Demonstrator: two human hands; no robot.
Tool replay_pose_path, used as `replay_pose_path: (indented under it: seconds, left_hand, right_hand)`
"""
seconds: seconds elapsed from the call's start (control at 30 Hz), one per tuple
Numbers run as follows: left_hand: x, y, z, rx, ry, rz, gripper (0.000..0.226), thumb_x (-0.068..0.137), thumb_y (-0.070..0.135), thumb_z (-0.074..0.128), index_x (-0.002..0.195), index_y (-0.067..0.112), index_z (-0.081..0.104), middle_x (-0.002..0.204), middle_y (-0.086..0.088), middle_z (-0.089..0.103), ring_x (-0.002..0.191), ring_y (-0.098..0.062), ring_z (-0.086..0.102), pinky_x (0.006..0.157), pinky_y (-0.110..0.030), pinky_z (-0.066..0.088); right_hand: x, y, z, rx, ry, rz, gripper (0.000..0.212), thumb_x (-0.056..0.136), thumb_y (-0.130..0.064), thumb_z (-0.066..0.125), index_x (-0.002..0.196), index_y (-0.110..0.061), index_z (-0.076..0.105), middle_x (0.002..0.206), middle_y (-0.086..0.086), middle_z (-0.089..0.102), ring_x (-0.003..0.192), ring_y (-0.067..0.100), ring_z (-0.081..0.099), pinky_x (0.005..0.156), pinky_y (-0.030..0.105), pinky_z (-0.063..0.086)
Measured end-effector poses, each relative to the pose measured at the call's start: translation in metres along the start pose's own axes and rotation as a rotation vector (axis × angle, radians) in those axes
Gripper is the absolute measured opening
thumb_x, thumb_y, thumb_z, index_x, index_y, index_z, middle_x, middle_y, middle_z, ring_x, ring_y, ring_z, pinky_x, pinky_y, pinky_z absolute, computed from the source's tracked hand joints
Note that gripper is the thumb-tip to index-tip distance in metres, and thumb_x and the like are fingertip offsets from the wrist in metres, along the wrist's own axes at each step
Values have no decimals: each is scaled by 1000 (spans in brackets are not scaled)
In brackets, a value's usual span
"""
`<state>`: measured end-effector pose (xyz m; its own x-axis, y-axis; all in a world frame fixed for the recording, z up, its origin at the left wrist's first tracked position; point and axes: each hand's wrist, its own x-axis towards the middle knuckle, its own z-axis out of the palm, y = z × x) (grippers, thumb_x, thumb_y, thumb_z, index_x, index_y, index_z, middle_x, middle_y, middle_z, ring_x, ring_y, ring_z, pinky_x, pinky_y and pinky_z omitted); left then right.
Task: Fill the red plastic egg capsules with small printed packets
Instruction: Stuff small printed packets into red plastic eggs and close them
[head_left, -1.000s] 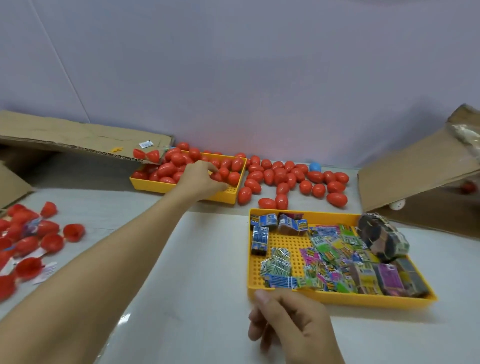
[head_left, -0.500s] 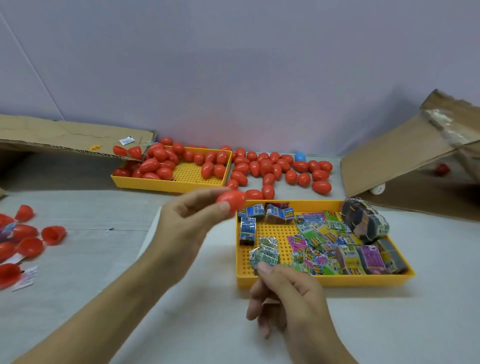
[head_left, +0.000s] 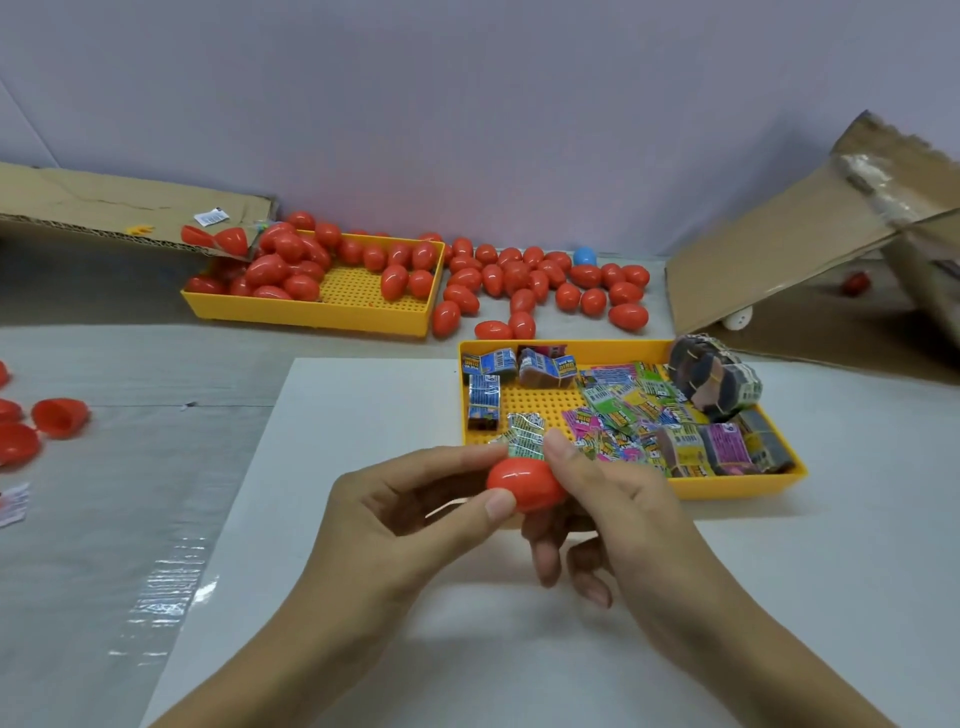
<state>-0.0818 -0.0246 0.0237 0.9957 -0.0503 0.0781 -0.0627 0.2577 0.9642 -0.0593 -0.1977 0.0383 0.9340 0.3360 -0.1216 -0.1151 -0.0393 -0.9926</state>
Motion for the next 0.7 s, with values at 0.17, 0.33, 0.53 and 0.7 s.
replay_pose_path:
  seconds: [0.17, 0.33, 0.53, 0.7]
  left_hand:
    - [-2, -2, 2, 65, 37, 18, 35, 65, 30, 81, 99, 22, 79, 95, -10, 77, 90, -23, 74, 78, -21, 56]
    - [-3, -2, 1, 97, 52, 7, 38, 65, 30, 81, 102, 23, 78, 92, -10, 76, 79, -23, 73, 75, -25, 57]
    - [-1, 1, 0, -82, 48, -35, 16, 75, 12, 73, 90, 12, 77, 95, -16, 74, 83, -28, 75, 75, -27, 58]
    - [-3, 2, 1, -17, 42, -31, 25, 77, 31, 73, 93, 12, 75, 96, -15, 75, 87, -29, 74, 77, -31, 59]
  right_hand:
    - [0, -1, -2, -22, -1, 11, 55, 84, -65, 53, 68, -16, 73, 57, 7, 65, 51, 16, 59, 36, 20, 35]
    - [-1, -2, -4, -97, 16, -75, 45, 85, -53, 59, 76, -11, 73, 65, 5, 70, 58, 17, 65, 38, 23, 41]
    - [-8, 0, -5, -228, 87, -291, 24, 76, -34, 77, 98, -26, 77, 79, -4, 75, 62, 16, 71, 47, 12, 45]
    - [-9, 3, -6, -468, 148, -534, 33, 77, -25, 80, 110, -25, 72, 95, -13, 73, 77, 13, 70, 49, 29, 53]
